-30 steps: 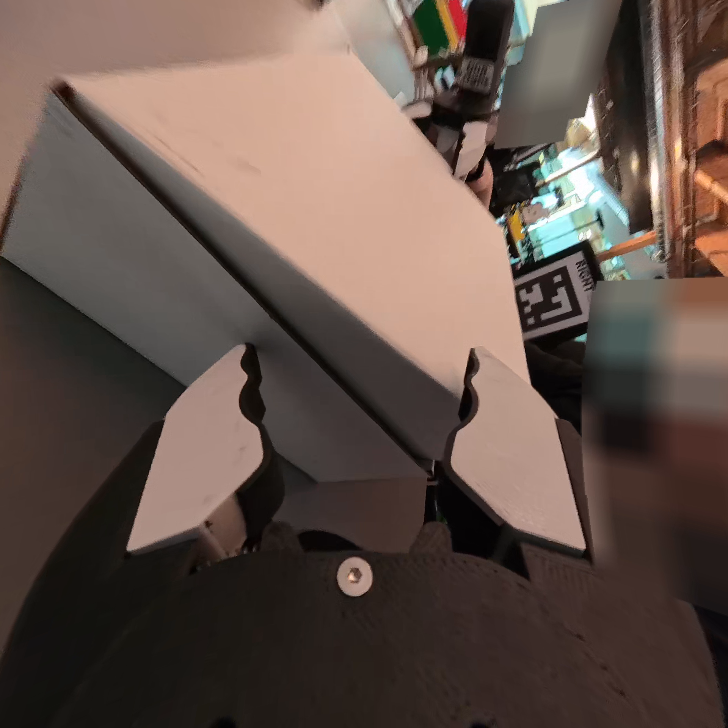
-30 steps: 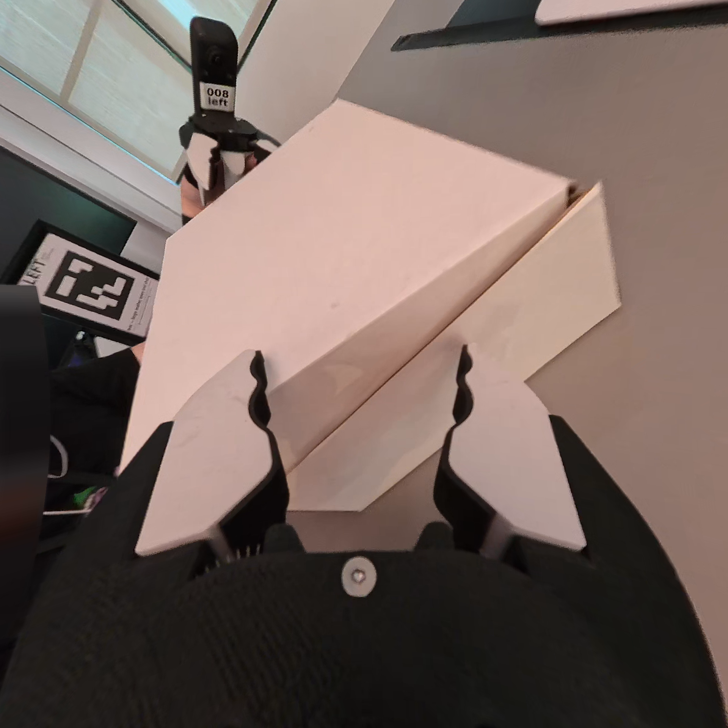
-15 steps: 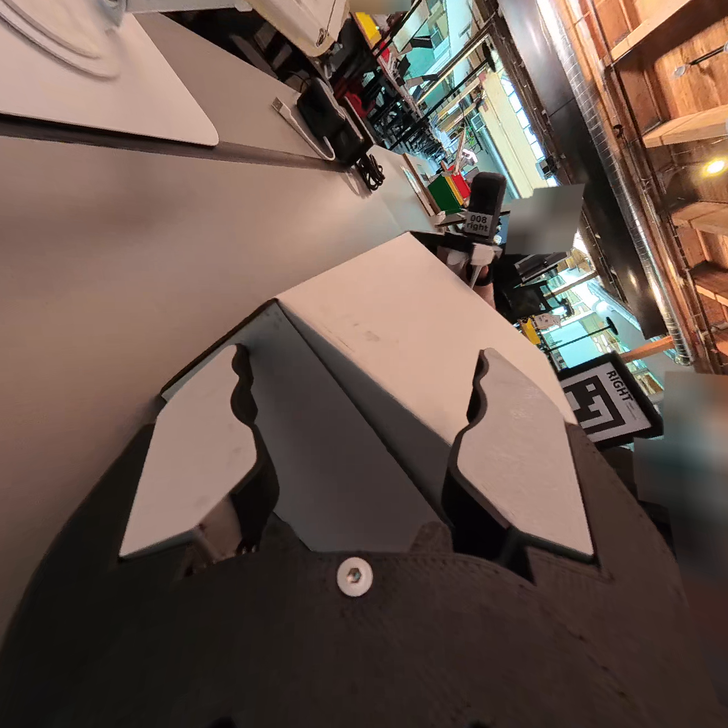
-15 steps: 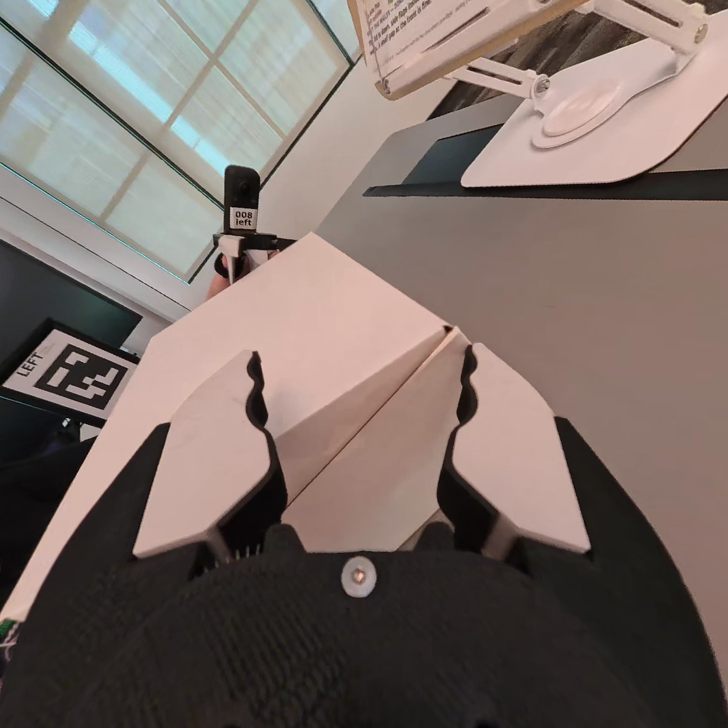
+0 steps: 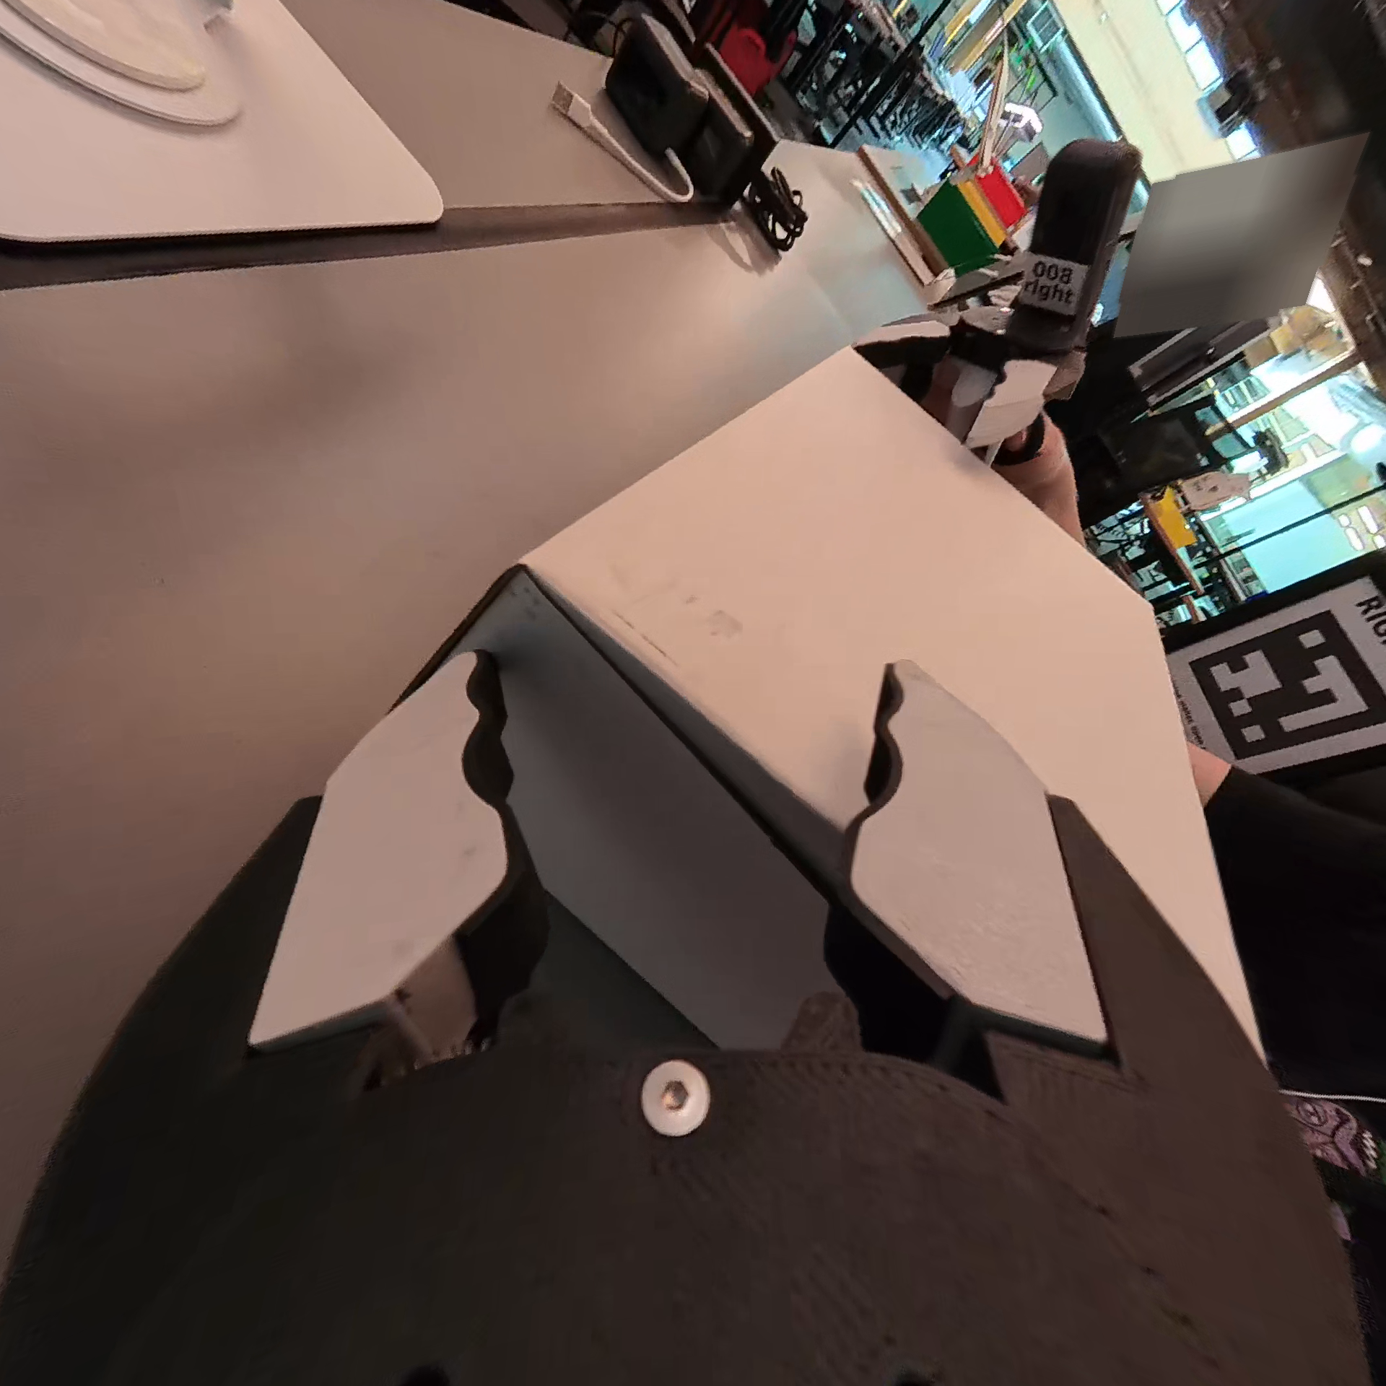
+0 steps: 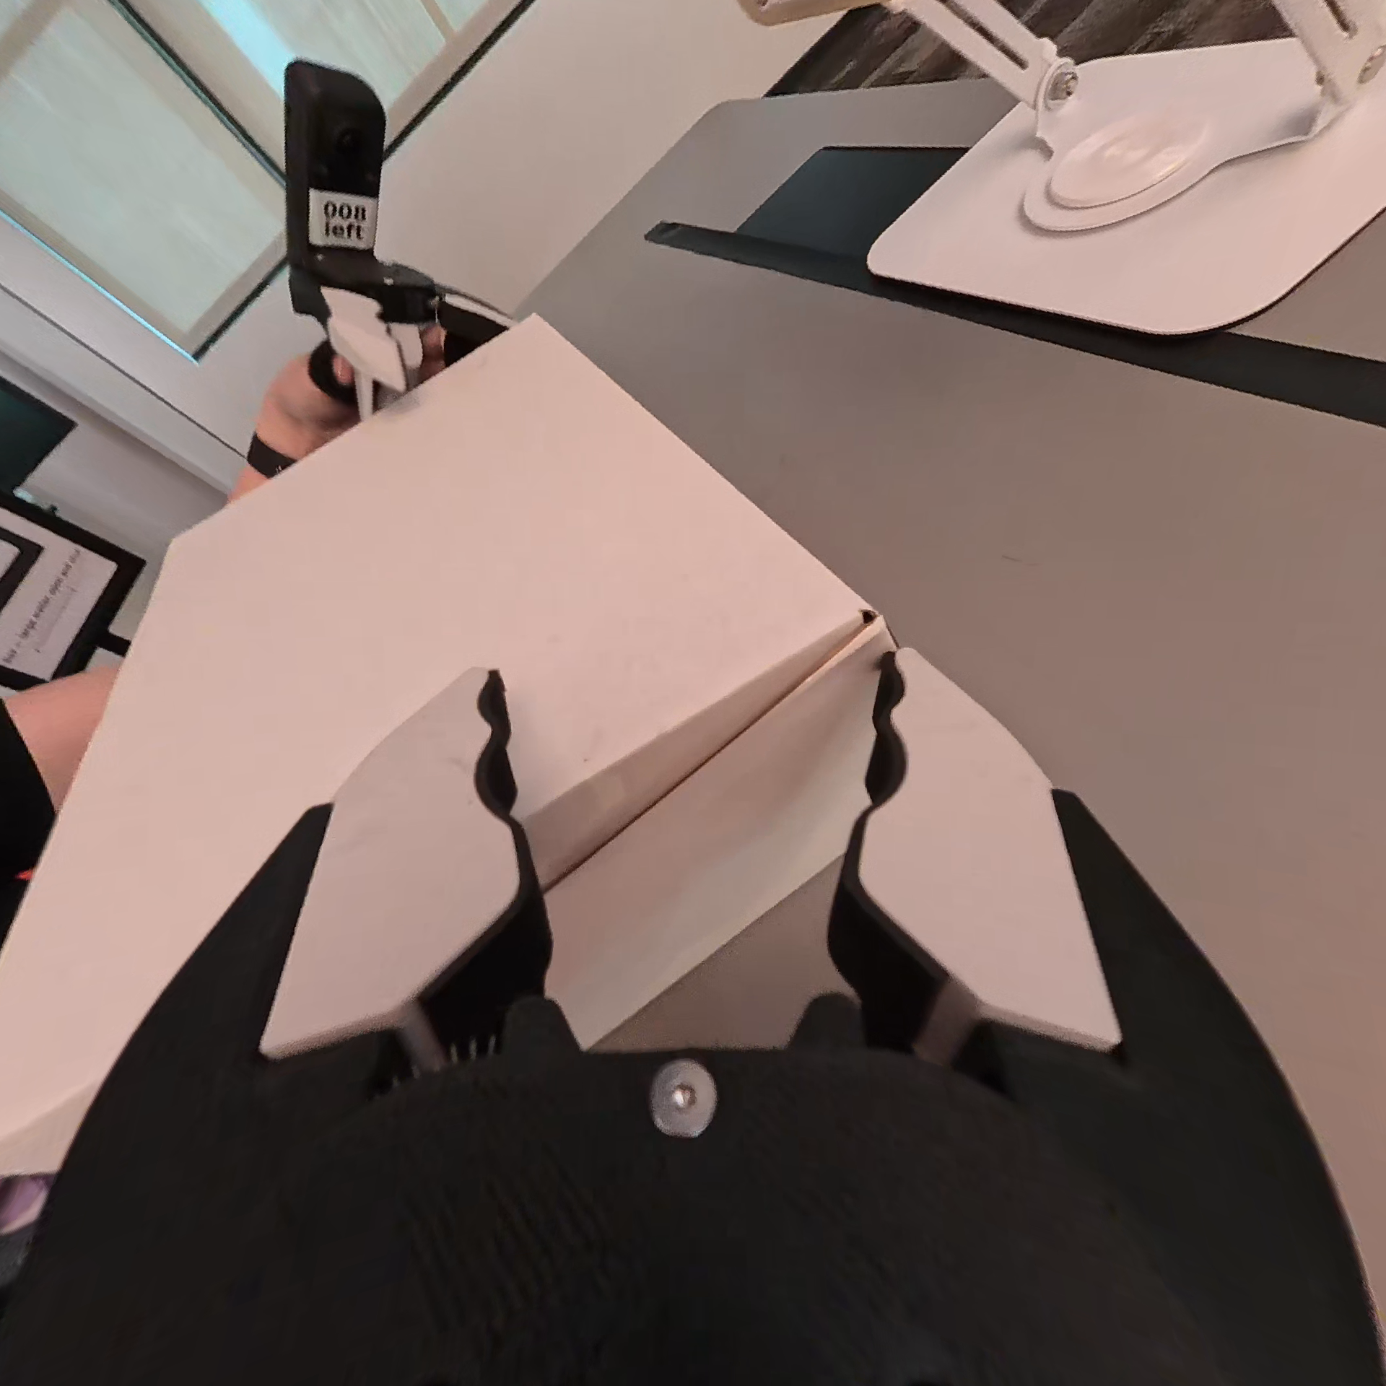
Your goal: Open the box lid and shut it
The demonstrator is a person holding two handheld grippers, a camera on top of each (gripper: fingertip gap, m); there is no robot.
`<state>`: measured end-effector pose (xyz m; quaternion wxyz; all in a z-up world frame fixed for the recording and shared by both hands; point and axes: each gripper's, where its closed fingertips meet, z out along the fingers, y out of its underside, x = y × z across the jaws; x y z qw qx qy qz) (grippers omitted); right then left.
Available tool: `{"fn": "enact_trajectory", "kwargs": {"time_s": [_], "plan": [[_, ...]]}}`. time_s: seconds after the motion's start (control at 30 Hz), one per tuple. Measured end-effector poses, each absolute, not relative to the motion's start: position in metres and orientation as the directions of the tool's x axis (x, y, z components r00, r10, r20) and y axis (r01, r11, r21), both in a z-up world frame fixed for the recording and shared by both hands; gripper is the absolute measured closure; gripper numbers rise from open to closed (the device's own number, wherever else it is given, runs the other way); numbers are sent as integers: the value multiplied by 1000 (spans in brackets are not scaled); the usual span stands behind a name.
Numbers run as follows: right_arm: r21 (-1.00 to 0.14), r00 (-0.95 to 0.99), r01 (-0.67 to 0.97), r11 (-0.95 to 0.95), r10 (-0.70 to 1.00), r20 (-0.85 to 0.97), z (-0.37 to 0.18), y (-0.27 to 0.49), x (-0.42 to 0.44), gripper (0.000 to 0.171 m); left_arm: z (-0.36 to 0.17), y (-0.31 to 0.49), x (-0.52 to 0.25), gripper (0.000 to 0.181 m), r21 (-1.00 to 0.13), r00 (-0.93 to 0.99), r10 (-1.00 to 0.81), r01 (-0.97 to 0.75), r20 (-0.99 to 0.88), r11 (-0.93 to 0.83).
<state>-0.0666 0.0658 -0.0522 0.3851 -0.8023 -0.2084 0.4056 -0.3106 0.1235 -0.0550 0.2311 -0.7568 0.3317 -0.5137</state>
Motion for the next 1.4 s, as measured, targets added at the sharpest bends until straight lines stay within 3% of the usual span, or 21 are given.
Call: {"fn": "enact_trajectory", "kwargs": {"time_s": [0.13,0.23,0.3,0.37,0.6,1.13,1.4], "plan": [[-799,582,64,-598,673,-456,-55,63,-67,79,-61,128,-315,107,-691,273,-741,-270,613,-671],[-802,589,94,-590,682,-433,-56,61,-67,81,-61,128,-315,108,-690,274,-741,-271,613,-671],[-813,581,111,-571,701,-413,-57,59,-70,82,-59,124,-315,106,-691,260,-747,-284,611,-664],[-817,574,105,-566,706,-416,-57,58,-70,82,-55,117,-316,90,-689,216,-748,-294,628,-663],[-831,544,109,-546,732,-410,-57,54,-73,82,-55,99,-325,84,-719,122,-787,-342,604,-605],[-878,547,139,-459,775,-318,-60,51,-73,83,-65,95,-325,87,-784,164,-887,-418,432,-459],[-864,539,83,-497,751,-380,-61,51,-74,84,-53,79,-343,87,-719,101,-791,-360,604,-595]]}}
